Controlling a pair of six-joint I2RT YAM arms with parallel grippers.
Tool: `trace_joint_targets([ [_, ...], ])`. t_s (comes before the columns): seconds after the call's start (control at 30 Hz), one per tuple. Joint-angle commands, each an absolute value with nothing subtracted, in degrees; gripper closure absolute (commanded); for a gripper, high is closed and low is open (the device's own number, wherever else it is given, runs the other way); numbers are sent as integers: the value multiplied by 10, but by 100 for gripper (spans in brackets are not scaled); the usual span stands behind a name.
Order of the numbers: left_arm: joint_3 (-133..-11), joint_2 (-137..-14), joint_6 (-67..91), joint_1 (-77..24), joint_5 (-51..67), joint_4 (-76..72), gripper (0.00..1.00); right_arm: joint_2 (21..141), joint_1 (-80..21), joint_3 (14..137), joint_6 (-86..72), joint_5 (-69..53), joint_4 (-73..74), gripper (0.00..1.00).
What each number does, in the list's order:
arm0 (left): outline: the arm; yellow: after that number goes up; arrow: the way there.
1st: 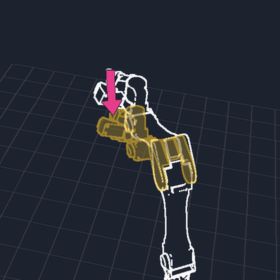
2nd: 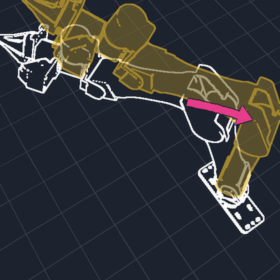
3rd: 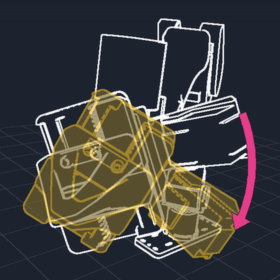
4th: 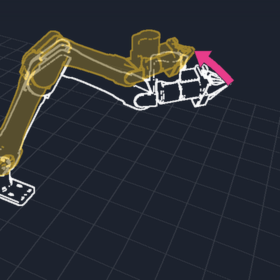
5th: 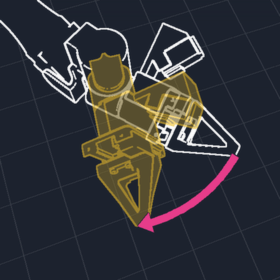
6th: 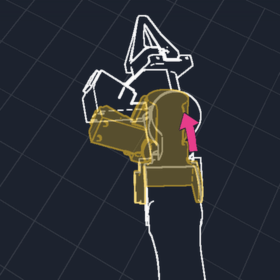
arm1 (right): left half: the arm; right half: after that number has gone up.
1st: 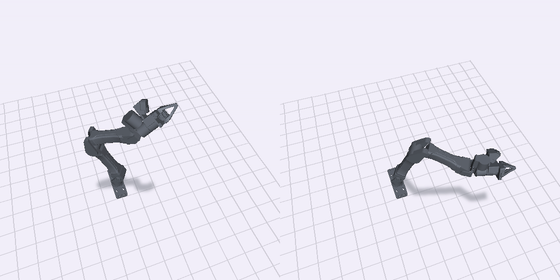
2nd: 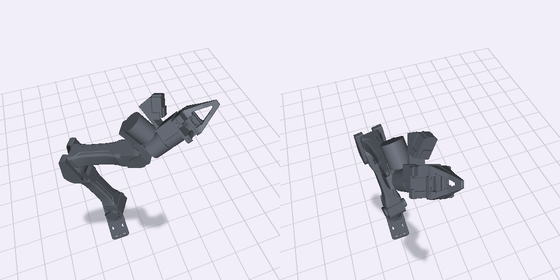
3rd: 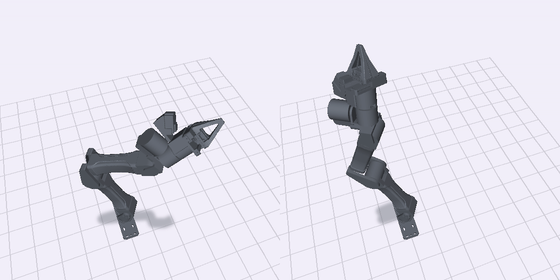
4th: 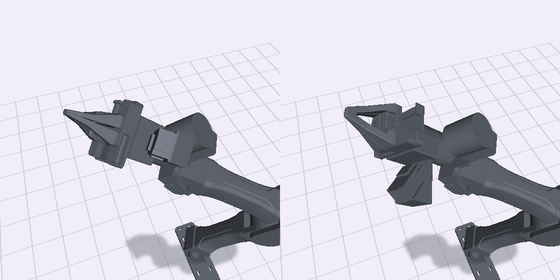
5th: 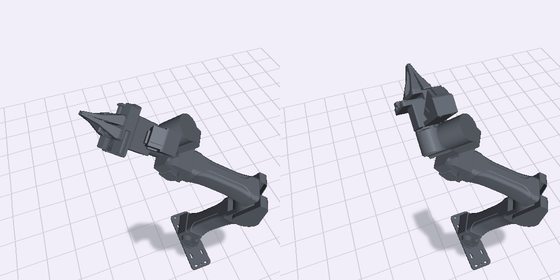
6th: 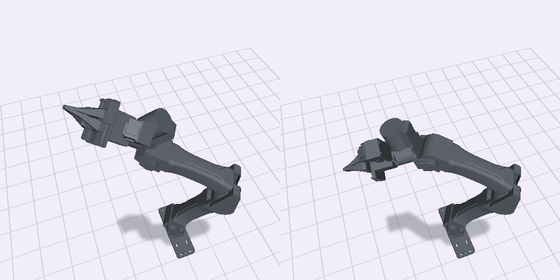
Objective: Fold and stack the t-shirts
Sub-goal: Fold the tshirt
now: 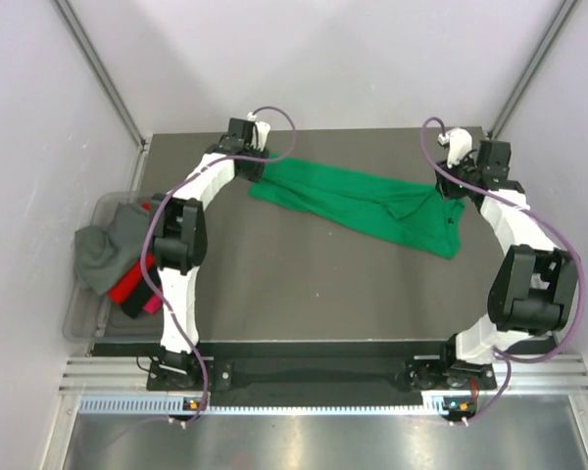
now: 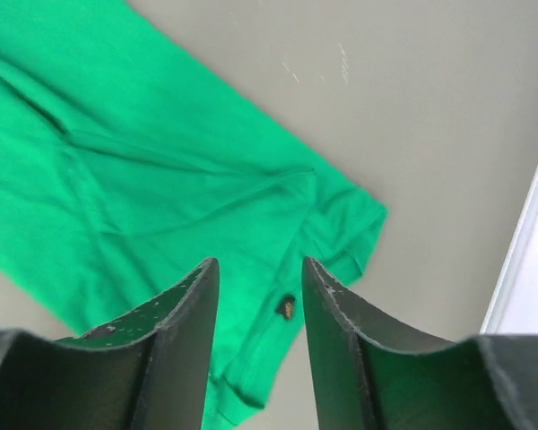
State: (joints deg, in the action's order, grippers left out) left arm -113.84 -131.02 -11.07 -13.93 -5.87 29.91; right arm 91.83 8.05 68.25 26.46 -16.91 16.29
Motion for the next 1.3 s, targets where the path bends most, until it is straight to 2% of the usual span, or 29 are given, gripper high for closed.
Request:
trace_joint_targets([
  [0.0,-1025,-1186,-117,-142,-28,157,36,911,82,695,280,-246,186,58],
  [0.13,-1056,-1233,-104,-147,17,235,42,950,73,708,308,-296,235,61],
  [0.4,-1063,-1279,-95,-149,53,239,43,1034,53,750,308,-299,259,64],
  [0.77,-1066,-1322,-102,-147,34,245,43,1106,26,788,304,-296,265,66],
  [1.13,-1044,-1308,-104,-147,32,243,44,1153,11,831,296,-289,266,66],
  [1.2,-1041,-1303,-105,-147,30,243,44,1163,11,853,290,-294,265,69],
  [1.27,-1034,-1300,-106,-147,29,240,44,1169,12,873,280,-296,257,77],
])
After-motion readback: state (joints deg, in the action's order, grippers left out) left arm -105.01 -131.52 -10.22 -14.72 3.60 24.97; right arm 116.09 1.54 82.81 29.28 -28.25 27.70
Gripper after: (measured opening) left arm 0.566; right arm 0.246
